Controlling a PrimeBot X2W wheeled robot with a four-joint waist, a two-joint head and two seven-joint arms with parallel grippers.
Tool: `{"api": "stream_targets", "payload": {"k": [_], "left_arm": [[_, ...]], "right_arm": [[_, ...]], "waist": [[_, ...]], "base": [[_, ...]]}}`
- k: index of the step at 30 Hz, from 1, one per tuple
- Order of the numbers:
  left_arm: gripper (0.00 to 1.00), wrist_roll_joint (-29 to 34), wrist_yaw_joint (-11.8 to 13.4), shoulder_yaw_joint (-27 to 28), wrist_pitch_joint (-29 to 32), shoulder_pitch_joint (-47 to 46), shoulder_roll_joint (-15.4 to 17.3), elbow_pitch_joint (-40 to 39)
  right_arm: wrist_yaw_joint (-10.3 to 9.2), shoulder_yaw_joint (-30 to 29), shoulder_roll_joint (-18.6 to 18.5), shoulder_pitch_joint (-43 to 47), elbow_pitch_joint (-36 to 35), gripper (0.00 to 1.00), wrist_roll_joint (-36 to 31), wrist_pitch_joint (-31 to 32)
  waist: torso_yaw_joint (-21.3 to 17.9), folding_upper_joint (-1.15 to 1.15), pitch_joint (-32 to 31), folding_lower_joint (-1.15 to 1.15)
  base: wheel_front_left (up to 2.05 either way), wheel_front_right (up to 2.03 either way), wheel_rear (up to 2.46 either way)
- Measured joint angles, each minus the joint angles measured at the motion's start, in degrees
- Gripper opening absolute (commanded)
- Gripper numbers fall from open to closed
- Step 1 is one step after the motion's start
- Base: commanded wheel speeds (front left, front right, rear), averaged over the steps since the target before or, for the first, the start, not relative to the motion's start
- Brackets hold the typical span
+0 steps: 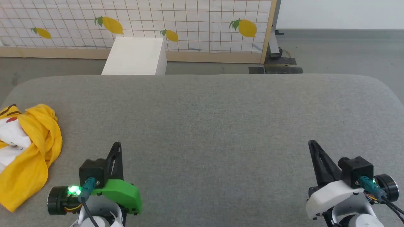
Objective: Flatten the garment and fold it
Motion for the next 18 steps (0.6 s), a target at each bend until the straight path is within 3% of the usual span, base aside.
{"api": "stream_targets", "payload": {"k": [15, 16, 18], "left_arm": [[0.0, 0.0, 0.0, 0.0, 0.0, 0.0, 0.0, 0.0], [1.0, 0.0, 0.0, 0.0, 0.0, 0.0, 0.0, 0.0], [1.0, -0.03, -0.02, -0.1, -0.01, -0.01, 0.01, 0.01]], "right_arm": [[0.0, -0.02, 0.0, 0.0, 0.0, 0.0, 0.0, 0.0], [0.0, -0.01, 0.0, 0.0, 0.0, 1.0, 0.0, 0.0], [0.0, -0.07, -0.01, 0.02, 0.03, 1.0, 0.02, 0.0]], "waist": [[0.0, 0.0, 0.0, 0.0], [0.0, 0.0, 0.0, 0.0], [0.0, 0.0, 0.0, 0.0]], "base": [[0.0, 0.0, 0.0], [0.0, 0.0, 0.0], [0.0, 0.0, 0.0]]}}
